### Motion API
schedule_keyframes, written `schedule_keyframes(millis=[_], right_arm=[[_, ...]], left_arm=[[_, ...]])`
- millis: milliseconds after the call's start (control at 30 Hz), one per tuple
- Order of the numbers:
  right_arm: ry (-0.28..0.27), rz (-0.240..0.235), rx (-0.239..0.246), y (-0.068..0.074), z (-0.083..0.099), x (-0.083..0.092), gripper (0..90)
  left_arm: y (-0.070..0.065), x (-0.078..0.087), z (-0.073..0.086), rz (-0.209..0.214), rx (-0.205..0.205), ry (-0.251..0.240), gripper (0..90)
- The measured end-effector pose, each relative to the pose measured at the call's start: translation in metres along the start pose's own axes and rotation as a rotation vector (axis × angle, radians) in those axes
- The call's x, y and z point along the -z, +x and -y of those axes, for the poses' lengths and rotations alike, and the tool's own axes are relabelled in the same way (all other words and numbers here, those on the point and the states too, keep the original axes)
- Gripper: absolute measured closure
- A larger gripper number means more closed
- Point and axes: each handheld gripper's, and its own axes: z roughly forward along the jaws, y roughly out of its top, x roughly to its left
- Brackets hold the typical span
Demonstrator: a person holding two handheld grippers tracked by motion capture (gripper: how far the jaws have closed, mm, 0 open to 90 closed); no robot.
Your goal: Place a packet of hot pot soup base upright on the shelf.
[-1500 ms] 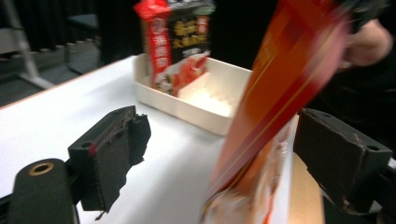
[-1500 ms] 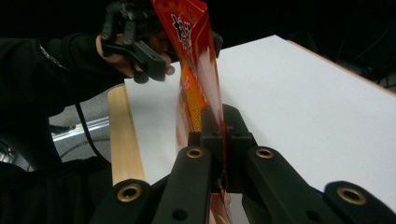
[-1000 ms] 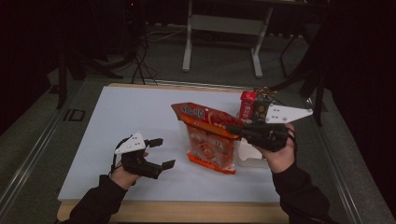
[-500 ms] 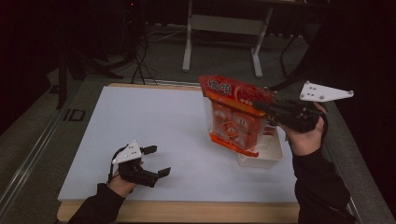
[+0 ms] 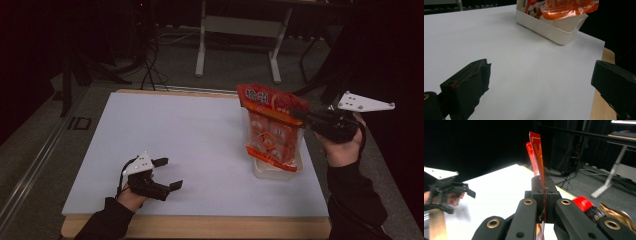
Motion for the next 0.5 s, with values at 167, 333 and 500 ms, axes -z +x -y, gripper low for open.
schedule_keyframes(millis=[167, 333, 500], right_arm=[[0.031, 0.021, -0.030, -0.013, 0.016, -0.003, 90.0], [0.024, 0.041, -0.071, -0.021, 0.032, -0.004, 89.9], [0.021, 0.062, -0.082, -0.024, 0.041, -0.003, 89.9]], left_arm=[[0.000, -0.001, 0.001, 0.009, 0.005, 0.001, 1.8], [0.001, -0.002, 0.003, 0.010, 0.008, 0.008, 1.8], [0.001, -0.004, 0.003, 0.013, 0.008, 0.012, 1.8]])
